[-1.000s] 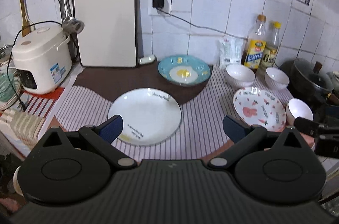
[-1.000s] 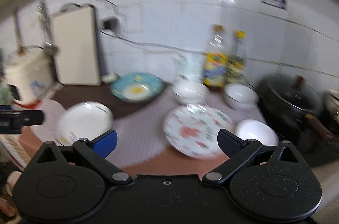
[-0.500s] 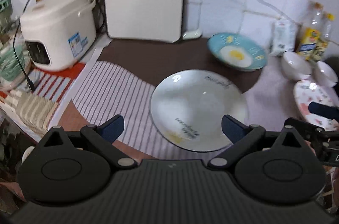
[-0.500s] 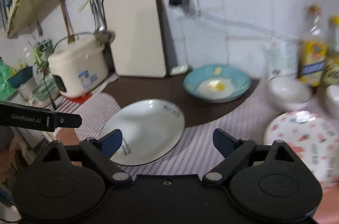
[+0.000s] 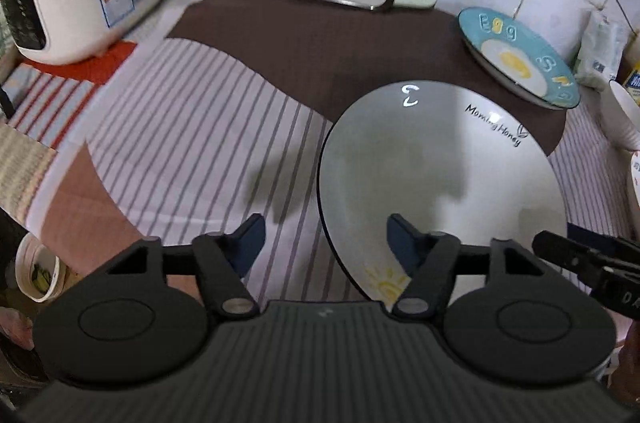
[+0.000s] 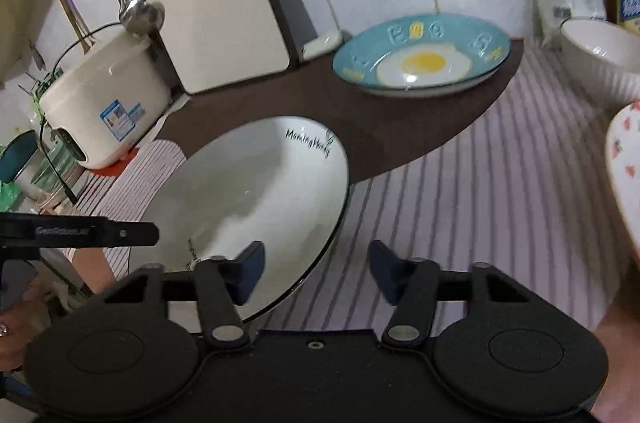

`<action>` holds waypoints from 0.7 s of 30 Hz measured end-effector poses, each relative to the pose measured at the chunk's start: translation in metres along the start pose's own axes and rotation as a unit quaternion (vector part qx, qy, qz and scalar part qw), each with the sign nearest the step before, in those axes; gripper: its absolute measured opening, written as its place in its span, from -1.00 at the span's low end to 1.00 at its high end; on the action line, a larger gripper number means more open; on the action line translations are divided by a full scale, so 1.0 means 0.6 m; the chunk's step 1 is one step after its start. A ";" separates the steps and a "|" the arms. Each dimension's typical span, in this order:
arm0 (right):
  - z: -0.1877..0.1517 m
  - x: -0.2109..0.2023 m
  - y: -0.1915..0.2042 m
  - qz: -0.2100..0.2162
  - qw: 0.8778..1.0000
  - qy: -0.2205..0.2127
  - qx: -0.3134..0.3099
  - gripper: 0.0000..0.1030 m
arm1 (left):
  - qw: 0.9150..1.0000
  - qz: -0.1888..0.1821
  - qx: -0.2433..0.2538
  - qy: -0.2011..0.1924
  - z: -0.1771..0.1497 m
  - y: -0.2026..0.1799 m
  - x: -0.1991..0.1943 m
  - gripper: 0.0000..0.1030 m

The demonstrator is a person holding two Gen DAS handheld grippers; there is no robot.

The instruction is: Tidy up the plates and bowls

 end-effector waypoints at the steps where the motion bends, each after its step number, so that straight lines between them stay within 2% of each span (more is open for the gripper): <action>1: 0.000 0.003 0.001 0.003 1.000 0.000 0.002 0.00 | 1.000 -0.002 -0.002 0.004 0.000 0.001 0.003 0.12; 3: 0.001 0.009 0.001 0.004 1.000 0.004 0.008 -0.18 | 1.000 -0.006 -0.005 0.013 -0.001 0.003 0.008 -0.03; 5: 0.001 0.014 -0.001 0.004 1.000 0.007 0.014 -0.47 | 1.000 -0.011 -0.011 0.022 0.000 0.007 0.015 -0.22; 7: 0.002 0.017 -0.005 0.004 1.000 0.010 0.022 -0.58 | 0.999 -0.022 -0.023 0.032 -0.001 0.012 0.019 -0.41; 9: 0.002 0.019 -0.007 0.005 1.000 0.010 0.025 -0.59 | 0.998 -0.035 -0.036 0.037 -0.003 0.013 0.020 -0.51; 14: 0.004 0.025 -0.009 0.003 0.999 0.007 0.036 -0.60 | 0.996 -0.047 -0.059 0.037 -0.011 0.008 0.024 -0.58; 17: 0.006 0.029 -0.014 0.005 0.999 0.006 0.041 -0.61 | 0.998 -0.033 -0.046 0.029 -0.015 -0.005 0.020 -0.58; 21: 0.010 0.021 -0.014 0.002 1.000 0.005 0.031 -0.61 | 0.998 -0.035 -0.031 0.031 -0.016 -0.015 0.008 -0.58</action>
Point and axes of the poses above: each gripper's, at about its wrist camera, not at the fingertips, and x roughly the way its jaws point, y to its left, z to its top, the point moved 2 cm from there along x, roughly the way its jaws point, and after that the axes turned 15 degrees about -x, right-handed, at the moved point
